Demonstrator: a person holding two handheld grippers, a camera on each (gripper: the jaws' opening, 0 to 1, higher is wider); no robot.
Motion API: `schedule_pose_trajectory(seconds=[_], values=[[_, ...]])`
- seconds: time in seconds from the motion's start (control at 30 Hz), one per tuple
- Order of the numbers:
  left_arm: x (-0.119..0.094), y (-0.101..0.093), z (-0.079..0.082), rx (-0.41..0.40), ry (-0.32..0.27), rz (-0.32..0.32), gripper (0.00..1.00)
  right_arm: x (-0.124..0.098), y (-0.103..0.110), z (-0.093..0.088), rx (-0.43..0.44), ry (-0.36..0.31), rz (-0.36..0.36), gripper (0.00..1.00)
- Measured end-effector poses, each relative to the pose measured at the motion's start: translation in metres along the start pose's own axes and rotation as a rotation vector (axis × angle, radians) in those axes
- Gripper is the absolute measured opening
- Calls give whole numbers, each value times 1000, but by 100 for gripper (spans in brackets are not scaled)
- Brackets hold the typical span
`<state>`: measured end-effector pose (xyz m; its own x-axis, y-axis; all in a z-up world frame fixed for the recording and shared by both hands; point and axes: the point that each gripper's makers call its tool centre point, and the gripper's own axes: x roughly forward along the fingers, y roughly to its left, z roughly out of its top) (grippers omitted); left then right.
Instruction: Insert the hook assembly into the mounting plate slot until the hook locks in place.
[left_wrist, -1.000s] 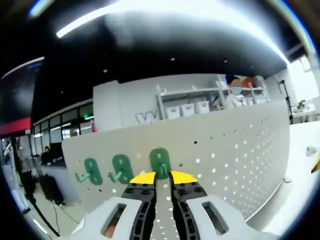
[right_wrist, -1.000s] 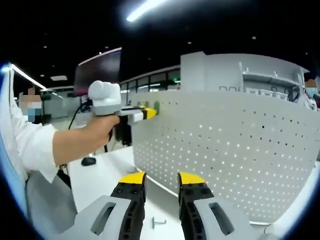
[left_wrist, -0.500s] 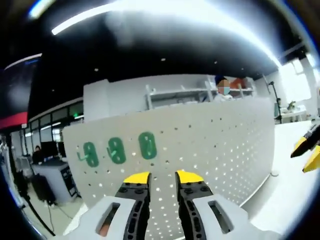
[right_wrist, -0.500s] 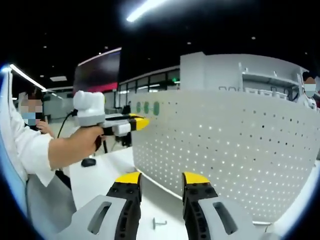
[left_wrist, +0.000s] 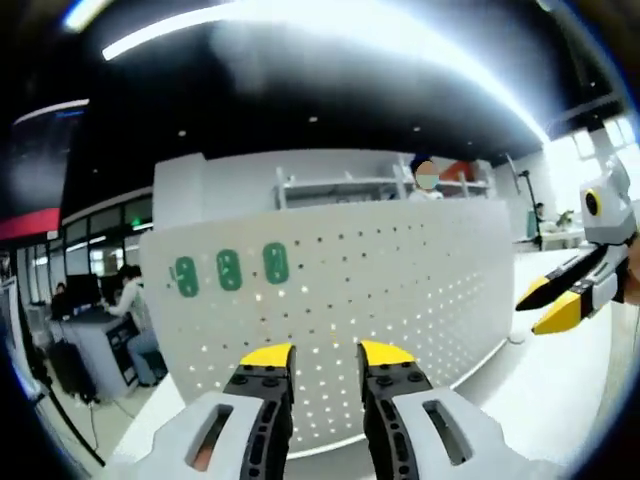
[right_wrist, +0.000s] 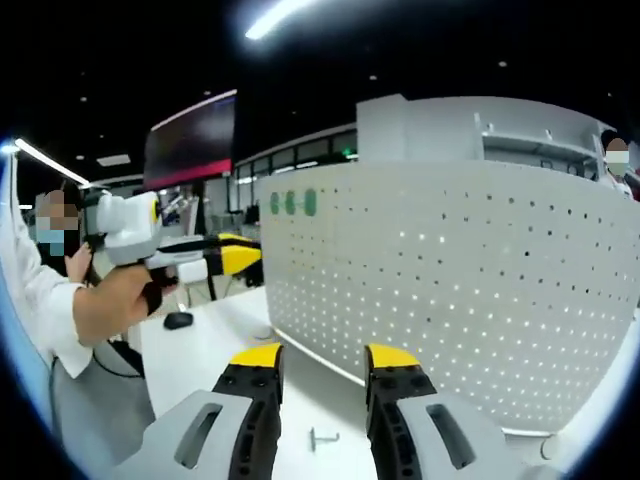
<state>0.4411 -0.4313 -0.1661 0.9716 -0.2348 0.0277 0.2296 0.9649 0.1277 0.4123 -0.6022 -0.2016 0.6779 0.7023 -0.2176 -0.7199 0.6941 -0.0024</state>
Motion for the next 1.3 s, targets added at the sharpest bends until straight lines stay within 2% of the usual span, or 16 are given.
schedule_pose_trajectory(seconds=[0.17, 0.37, 0.6, 0.83, 0.97, 1.0, 1.3], values=[[-24, -10, -9, -15, 17, -17, 26, 3, 0, -9, 18, 12, -2, 31], [-36, -23, -26, 2, 42, -44, 26, 7, 4, -25, 13, 53, 9, 31], [-34, -17, -38, -16, 57, -42, 24, 20, 9, -41, -13, 117, 38, 30], [-33, -23, -43, -15, 71, -69, 24, 33, 9, -60, -6, 163, 58, 29], [-33, -24, -45, -19, 78, -77, 24, 36, 9, -75, -5, 198, 62, 29], [-32, -24, -46, -21, 80, -79, 24, 37, 8, -85, -1, 223, 62, 29], [-30, -26, -50, -27, 90, -95, 23, 43, 8, -122, 19, 292, 78, 27]])
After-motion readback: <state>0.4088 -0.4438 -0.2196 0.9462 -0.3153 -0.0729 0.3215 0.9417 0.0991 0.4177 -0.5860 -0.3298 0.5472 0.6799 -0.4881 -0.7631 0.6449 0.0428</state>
